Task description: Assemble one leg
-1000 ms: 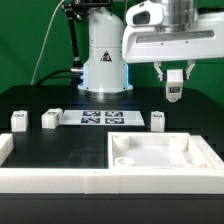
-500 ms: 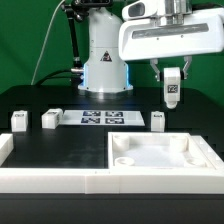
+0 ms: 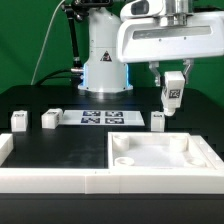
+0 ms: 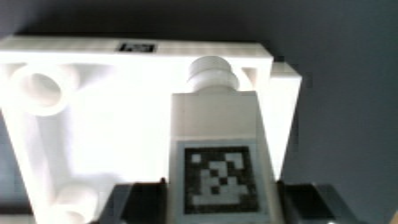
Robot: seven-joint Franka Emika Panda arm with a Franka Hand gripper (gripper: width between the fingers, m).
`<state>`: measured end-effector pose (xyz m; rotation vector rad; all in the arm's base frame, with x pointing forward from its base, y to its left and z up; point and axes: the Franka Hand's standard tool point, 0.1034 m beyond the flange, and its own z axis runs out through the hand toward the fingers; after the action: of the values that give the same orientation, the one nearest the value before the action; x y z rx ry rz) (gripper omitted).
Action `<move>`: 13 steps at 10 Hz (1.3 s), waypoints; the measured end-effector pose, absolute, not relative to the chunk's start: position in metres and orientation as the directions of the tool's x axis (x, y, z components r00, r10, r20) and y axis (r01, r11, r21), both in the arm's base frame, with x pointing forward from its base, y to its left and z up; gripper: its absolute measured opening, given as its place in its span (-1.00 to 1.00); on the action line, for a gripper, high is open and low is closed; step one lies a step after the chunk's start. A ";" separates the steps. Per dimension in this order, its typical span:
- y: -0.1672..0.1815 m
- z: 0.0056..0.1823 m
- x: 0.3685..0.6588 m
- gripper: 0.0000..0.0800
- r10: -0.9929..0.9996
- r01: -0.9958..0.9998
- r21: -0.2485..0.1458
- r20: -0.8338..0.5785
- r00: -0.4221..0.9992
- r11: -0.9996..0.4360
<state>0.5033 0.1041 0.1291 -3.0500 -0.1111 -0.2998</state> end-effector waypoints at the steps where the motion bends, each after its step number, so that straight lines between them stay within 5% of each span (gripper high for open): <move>1: 0.105 0.129 0.503 -0.27 0.064 0.079 -0.068 0.208 0.976 -0.994; 6: 0.107 0.123 0.509 -0.27 0.069 0.105 -0.073 0.382 0.922 -0.992; 10: 0.123 0.126 0.558 -0.27 0.081 0.126 -0.083 0.411 0.908 -0.989; 13: 0.124 0.125 0.581 -0.27 0.178 0.217 -0.044 0.429 0.886 -0.975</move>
Offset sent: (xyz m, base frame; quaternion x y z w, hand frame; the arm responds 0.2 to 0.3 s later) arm 0.0000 0.0000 0.0000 0.0000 0.0000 0.0000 1.0000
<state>0.5807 0.1236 0.1252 -2.9619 -0.3108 -0.6610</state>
